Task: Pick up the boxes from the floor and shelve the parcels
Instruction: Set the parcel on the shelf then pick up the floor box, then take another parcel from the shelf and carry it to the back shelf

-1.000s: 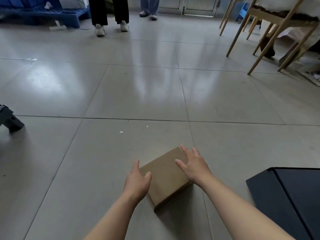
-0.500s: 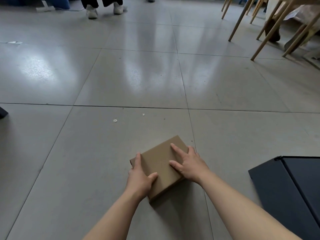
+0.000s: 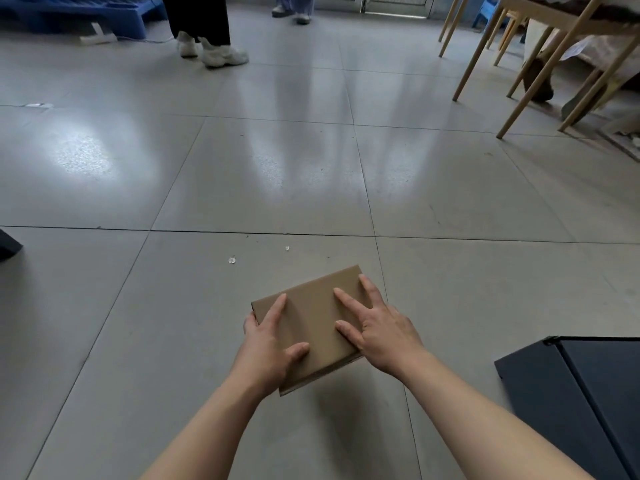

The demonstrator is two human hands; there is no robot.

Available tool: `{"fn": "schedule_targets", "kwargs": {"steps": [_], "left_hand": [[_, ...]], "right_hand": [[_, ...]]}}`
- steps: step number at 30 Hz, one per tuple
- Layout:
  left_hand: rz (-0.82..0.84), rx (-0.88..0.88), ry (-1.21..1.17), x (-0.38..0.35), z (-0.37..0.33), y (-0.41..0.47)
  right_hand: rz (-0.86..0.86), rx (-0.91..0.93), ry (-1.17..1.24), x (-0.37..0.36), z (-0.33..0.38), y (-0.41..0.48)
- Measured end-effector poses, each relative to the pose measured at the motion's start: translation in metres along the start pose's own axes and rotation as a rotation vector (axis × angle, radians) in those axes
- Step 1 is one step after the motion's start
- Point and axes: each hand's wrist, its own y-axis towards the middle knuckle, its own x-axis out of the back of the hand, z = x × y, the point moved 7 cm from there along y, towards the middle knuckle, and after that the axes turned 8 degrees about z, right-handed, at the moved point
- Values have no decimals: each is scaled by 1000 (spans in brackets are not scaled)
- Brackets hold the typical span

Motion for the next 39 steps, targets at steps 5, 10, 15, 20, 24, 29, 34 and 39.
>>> {"fn": "schedule_targets", "kwargs": {"steps": [5, 10, 15, 20, 24, 29, 34, 39], "left_hand": [[9, -10, 16, 26, -30, -6], [41, -5, 34, 57, -67, -31], [62, -3, 56, 98, -120, -74], [72, -3, 74, 149, -185, -126], [73, -14, 88, 190, -244, -168], [77, -61, 90, 248, -328, -231], [51, -104, 111, 313, -419, -304], [82, -104, 16, 366, -487, -364]], "right_hand": [[4, -24, -13, 35, 11, -8], [18, -55, -12, 81, 29, -36], [35, -75, -8, 144, 56, -75], [50, -79, -1, 222, 87, -125], [43, -81, 13, 290, 112, -167], [18, -88, 29, 386, 143, -229], [-38, -77, 41, 494, 184, -297], [-64, -82, 29, 583, 222, -355]]}}
